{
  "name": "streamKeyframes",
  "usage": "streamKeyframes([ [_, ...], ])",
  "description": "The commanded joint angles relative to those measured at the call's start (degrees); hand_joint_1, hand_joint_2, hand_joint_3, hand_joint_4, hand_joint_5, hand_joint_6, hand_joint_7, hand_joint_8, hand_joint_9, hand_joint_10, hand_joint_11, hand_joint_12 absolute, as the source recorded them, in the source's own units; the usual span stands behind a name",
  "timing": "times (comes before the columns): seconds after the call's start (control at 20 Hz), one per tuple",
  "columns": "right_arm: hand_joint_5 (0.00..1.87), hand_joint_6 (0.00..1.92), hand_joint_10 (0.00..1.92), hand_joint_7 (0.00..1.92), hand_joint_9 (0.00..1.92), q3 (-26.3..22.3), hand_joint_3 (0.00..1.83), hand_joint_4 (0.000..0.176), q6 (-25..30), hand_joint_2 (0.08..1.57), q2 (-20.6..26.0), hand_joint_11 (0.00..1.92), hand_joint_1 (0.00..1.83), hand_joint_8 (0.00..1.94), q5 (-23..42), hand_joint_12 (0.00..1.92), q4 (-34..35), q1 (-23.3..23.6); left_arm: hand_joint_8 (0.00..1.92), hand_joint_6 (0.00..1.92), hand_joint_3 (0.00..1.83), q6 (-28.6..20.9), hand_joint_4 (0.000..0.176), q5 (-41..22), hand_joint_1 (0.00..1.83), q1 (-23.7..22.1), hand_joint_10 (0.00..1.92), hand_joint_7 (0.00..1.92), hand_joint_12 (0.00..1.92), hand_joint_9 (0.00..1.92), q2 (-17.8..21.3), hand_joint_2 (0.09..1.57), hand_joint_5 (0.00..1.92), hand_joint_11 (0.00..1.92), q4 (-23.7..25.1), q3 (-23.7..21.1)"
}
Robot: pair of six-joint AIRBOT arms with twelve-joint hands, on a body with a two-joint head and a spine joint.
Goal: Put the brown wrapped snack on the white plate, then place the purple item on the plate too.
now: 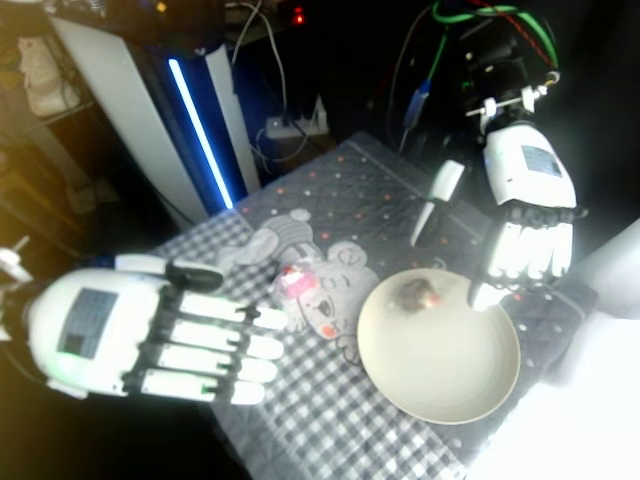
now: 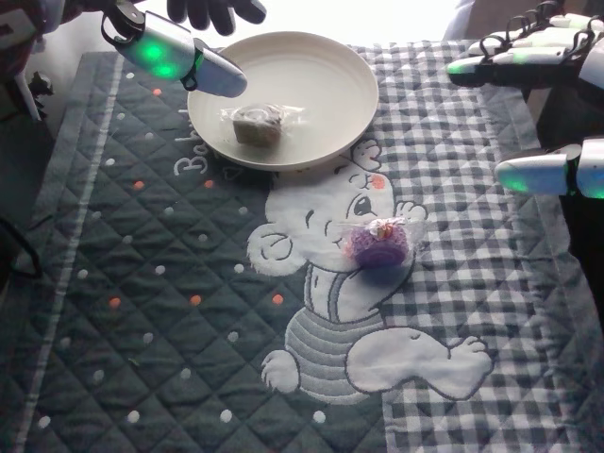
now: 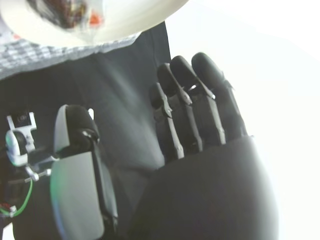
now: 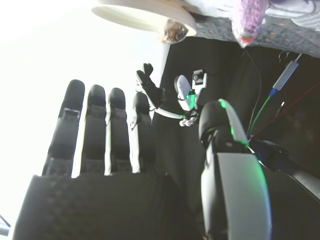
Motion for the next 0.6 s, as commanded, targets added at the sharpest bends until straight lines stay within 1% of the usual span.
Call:
streamKeyframes([
  [0.0, 0.33, 0.0, 0.0, 0.28, 0.24, 0.15, 0.0, 0.085, 0.72, 1.12, -0.11, 0.06, 0.54, 0.0, 6.28, 0.51, 2.25, 0.78, 0.97, 0.0, 0.0, -0.04, 0.037, -6.69, 0.74, -0.29, 1.45, 0.47, 1.82, 0.39, 1.09, 0.93, 0.69, 0.35, -1.41, -0.73],
  [0.05, 0.33, 0.0, 0.01, 0.3, 0.26, 0.14, 0.0, 0.076, 1.15, 1.11, -0.23, 0.07, 0.52, 0.01, 6.32, 0.51, 2.07, 0.81, 0.75, 0.0, 0.0, -0.04, 0.037, -8.54, 0.77, 0.32, 1.18, 0.52, 1.64, 0.44, 2.89, 0.92, 0.69, 0.39, -1.46, -2.66],
  [0.1, 0.33, 0.0, 0.01, 0.3, 0.27, 0.13, 0.0, 0.078, 1.86, 1.11, -0.29, 0.09, 0.5, 0.01, 6.63, 0.52, 1.65, 1.04, 0.61, 0.0, 0.0, -0.01, 0.038, -10.43, 0.78, 1.13, 1.06, 0.57, 1.55, 0.48, 5.13, 0.91, 0.67, 0.38, -1.72, -5.08],
  [0.15, 0.34, 0.0, 0.01, 0.32, 0.29, 0.09, 0.0, 0.057, 2.28, 1.11, -0.3, 0.09, 0.51, 0.01, 6.78, 0.52, 1.13, 1.47, 0.55, 0.0, 0.0, 0.05, 0.058, -12.53, 0.79, 2.05, 1.09, 0.59, 1.61, 0.48, 7.2, 0.92, 0.66, 0.33, -2.68, -7.24],
  [0.2, 0.34, 0.0, 0.02, 0.34, 0.31, 0.03, 0.0, 0.065, 2.44, 1.1, -0.32, 0.11, 0.51, 0.01, 6.79, 0.53, 0.55, 2.04, 0.36, 0.0, 0.0, 0.05, 0.048, -14.37, 0.76, 3.07, 0.83, 0.64, 1.43, 0.52, 8.81, 0.93, 0.63, 0.25, -3.54, -8.96],
  [0.25, 0.34, 0.01, 0.02, 0.35, 0.33, -0.02, 0.0, 0.07, 2.45, 1.09, -0.35, 0.13, 0.53, 0.01, 6.79, 0.54, 0.03, 2.7, 0.22, 0.0, 0.0, 0.05, 0.052, -16.47, 0.75, 4.26, 0.61, 0.68, 1.29, 0.57, 10.25, 0.93, 0.61, 0.23, -4.35, -10.46],
  [0.3, 0.35, 0.0, 0.01, 0.32, 0.3, -0.04, 0.0, 0.077, 2.45, 1.07, -0.37, 0.1, 0.58, 0.0, 6.79, 0.52, -0.33, 3.11, 0.1, 0.0, 0.0, 0.03, 0.035, -17.97, 0.76, 5.36, 0.39, 0.69, 1.27, 0.56, 11.52, 0.92, 0.6, 0.12, -4.72, -11.85],
  [0.35, 0.34, 0.0, 0.0, 0.31, 0.28, -0.04, 0.0, 0.093, 2.46, 1.06, -0.44, 0.07, 0.59, 0.0, 6.79, 0.52, -0.9, 3.73, 0.03, 0.0, 0.0, 0.02, 0.024, -20.64, 0.73, 7.04, 0.24, 0.66, 1.36, 0.54, 13.61, 0.93, 0.56, 0.02, -5.3, -14.07],
  [0.4, 0.33, 0.0, 0.0, 0.31, 0.28, -0.05, 0.0, 0.095, 2.57, 1.05, -0.53, 0.08, 0.57, 0.0, 6.79, 0.52, -1.54, 4.18, 0.01, 0.0, 0.0, 0.02, 0.03, -22.98, 0.75, 8.95, 0.21, 0.64, 1.44, 0.52, 16.43, 0.92, 0.55, 0.0, -6.08, -16.88],
  [0.45, 0.34, 0.0, 0.0, 0.35, 0.33, -0.05, 0.0, 0.104, 2.74, 1.02, -0.66, 0.11, 0.58, 0.0, 6.79, 0.56, -2.24, 4.54, 0.01, 0.01, 0.0, 0.02, 0.035, -24.89, 0.71, 10.59, 0.11, 0.56, 1.15, 0.44, 18.54, 0.93, 0.51, 0.0, -7.42, -18.86],
  [0.5, 0.36, 0.0, 0.01, 0.37, 0.34, -0.04, 0.0, 0.097, 2.87, 1.01, -0.88, 0.13, 0.6, 0.0, 6.79, 0.59, -2.69, 4.85, 0.01, 0.01, 0.0, 0.11, 0.032, -26.8, 0.75, 12.5, 0.06, 0.52, 0.92, 0.41, 20.55, 0.92, 0.5, 0.0, -9.27, -20.71],
  [0.55, 0.36, 0.0, 0.0, 0.38, 0.38, -0.03, 0.0, 0.129, 2.99, 0.99, -1.24, 0.14, 0.55, 0.0, 6.77, 0.69, -3.32, 5.35, 0.0, 0.0, 0.0, 0.33, 0.054, -29.31, 0.75, 15.35, 0.02, 0.5, 0.97, 0.39, 22.78, 0.89, 0.49, 0.0, -11.79, -22.61],
])
